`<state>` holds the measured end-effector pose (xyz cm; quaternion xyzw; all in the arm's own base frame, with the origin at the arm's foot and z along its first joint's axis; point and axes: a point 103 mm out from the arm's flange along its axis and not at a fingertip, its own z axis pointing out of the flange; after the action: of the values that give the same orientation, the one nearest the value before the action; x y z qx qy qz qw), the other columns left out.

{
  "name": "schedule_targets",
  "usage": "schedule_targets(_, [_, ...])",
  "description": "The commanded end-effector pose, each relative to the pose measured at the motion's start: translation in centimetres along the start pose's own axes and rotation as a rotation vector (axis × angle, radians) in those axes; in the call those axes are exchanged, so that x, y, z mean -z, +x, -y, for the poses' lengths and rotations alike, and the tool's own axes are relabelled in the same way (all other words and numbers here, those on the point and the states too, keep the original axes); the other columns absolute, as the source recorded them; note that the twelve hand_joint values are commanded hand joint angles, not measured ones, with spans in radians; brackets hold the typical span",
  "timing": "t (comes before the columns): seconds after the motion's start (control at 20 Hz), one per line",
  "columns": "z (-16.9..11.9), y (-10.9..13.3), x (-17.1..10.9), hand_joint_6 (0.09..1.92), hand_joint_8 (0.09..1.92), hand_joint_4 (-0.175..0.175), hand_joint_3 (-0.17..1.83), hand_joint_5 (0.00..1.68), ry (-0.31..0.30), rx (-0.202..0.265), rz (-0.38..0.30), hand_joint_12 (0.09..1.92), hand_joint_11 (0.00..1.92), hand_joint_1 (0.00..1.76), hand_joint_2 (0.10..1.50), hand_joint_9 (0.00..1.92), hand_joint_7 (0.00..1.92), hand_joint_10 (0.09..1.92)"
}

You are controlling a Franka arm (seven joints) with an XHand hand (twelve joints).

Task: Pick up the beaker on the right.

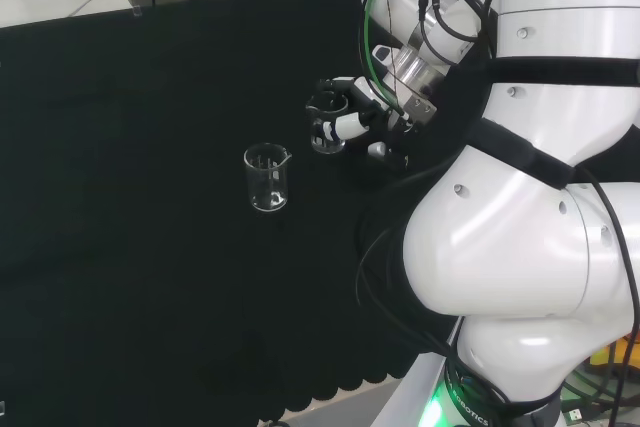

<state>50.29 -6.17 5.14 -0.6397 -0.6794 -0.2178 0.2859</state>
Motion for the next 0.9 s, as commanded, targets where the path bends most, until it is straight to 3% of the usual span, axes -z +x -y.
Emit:
schedule_targets(0.05, [-0.35, -0.18, -0.03, 0.09, 0.68, -0.003, 0.61, 0.47, -0.004, 0.020, -0.069, 1.36, 0.12, 0.94, 0.56, 0.52, 0.35, 0.58])
schedule_targets(0.25, [-0.49, -0.32, -0.06, 0.12, 0.70, -0.001, 0.62, 0.54, 0.003, 0.019, -0.082, 1.36, 0.13, 0.93, 0.55, 0.54, 0.38, 0.58])
schedule_targets(0.45, [-0.68, -0.32, -0.21, 0.68, 0.71, 0.001, 0.62, 0.56, 0.025, 0.020, -0.089, 1.35, 0.15, 0.93, 0.55, 0.61, 0.49, 0.54])
schedule_targets(0.55, [-0.83, -0.23, -0.37, 0.88, 0.73, 0.001, 0.63, 0.58, 0.039, 0.017, -0.083, 1.35, 0.17, 0.93, 0.55, 0.63, 0.52, 0.54])
schedule_targets(0.9, [-1.14, 0.09, -0.76, 0.98, 0.76, -0.003, 0.63, 0.60, 0.060, 0.012, -0.072, 1.35, 0.19, 0.97, 0.55, 0.65, 0.54, 0.55])
